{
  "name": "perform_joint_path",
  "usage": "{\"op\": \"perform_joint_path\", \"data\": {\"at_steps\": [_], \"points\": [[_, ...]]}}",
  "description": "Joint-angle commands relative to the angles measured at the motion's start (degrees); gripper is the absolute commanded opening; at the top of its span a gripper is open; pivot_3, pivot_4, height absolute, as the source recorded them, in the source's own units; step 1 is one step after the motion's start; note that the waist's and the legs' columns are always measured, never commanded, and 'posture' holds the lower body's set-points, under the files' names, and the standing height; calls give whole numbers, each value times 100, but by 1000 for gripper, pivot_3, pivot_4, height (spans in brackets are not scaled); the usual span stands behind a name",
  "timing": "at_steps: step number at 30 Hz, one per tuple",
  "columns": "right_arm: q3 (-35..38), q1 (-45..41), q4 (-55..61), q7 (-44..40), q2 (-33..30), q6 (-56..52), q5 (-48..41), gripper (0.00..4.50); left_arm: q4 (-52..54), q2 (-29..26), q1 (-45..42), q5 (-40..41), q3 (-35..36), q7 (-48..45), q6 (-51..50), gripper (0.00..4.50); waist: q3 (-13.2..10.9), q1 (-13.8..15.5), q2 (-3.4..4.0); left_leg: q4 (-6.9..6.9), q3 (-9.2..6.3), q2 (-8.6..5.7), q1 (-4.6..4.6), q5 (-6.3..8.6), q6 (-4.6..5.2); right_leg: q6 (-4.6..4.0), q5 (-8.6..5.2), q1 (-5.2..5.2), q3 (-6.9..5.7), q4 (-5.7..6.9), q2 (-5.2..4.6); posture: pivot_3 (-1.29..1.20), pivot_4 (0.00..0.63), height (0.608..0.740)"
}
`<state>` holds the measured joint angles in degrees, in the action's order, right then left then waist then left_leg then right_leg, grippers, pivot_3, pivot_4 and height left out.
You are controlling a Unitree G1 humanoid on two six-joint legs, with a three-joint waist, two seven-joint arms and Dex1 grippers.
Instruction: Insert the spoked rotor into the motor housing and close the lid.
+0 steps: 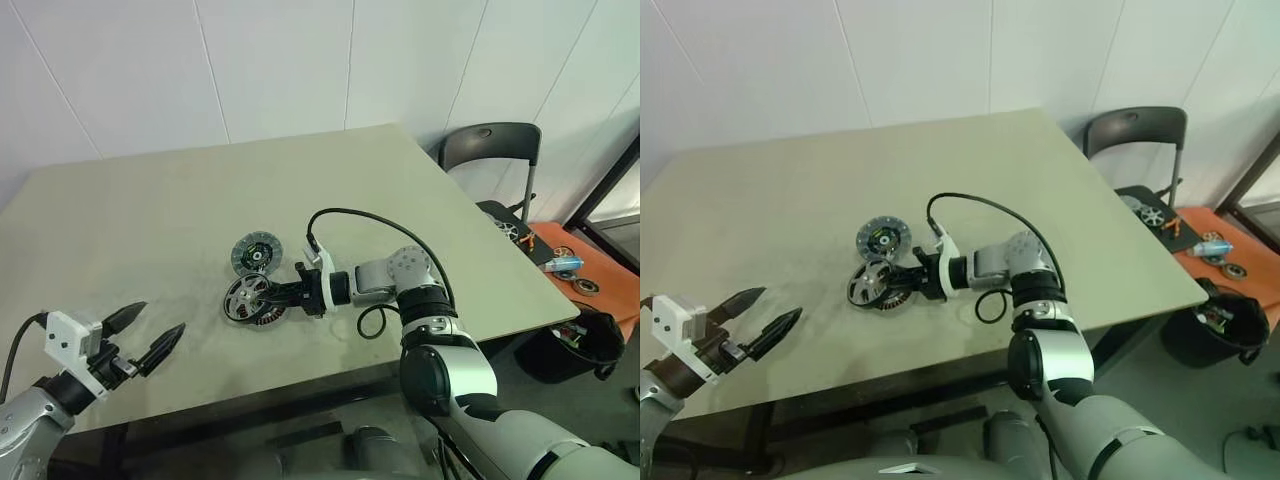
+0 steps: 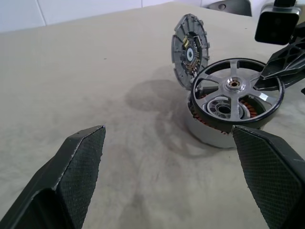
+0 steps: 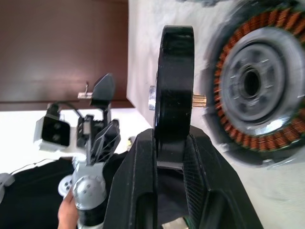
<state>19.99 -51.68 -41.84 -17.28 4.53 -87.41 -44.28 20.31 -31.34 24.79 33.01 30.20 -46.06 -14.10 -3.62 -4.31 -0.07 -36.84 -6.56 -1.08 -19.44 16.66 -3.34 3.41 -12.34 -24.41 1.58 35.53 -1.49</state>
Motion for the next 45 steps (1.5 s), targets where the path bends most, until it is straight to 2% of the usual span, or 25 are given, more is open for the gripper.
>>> {"op": "perform_joint_path", "data": {"at_steps": [1, 21, 33, 38, 45], "points": [[87, -211, -44, -172, 20, 89, -11, 389, 103, -25, 48, 60, 181, -25, 155, 4500, -1, -4, 1, 0, 0, 0, 0, 0, 0, 0, 0, 0, 0, 0, 0, 0, 0, 740], [5, -237, -87, -435, -80, 211, 257, 389, 46, -13, -52, -17, 55, 49, 210, 4500, -1, -10, 1, 4, 0, 0, -1, 0, 0, 0, 0, -1, 0, -4, 0, 0, 0, 740], [-98, -340, 427, -397, -102, -146, 271, 4388, 24, -12, -111, -23, 12, 82, 221, 4500, -1, -9, 2, 4, 0, 0, -1, 0, 0, 0, 0, -1, 0, -5, 0, 0, 0, 740], [-475, -262, 984, -498, -431, -482, 254, 4455, -6, -11, -180, -42, -51, 92, 212, 4500, -1, 9, 2, 4, 0, 0, -3, 0, 0, 0, 0, -1, -1, -9, -1, 0, 0, 740], [-1096, -320, 1494, -842, -1091, -509, -198, 4455, -29, -49, -313, -48, -135, 134, 170, 4500, -1, 2, 2, 6, 0, 0, -3, 1, 1, 0, 0, -1, -2, -12, -1, 0, 0, 740]]}}
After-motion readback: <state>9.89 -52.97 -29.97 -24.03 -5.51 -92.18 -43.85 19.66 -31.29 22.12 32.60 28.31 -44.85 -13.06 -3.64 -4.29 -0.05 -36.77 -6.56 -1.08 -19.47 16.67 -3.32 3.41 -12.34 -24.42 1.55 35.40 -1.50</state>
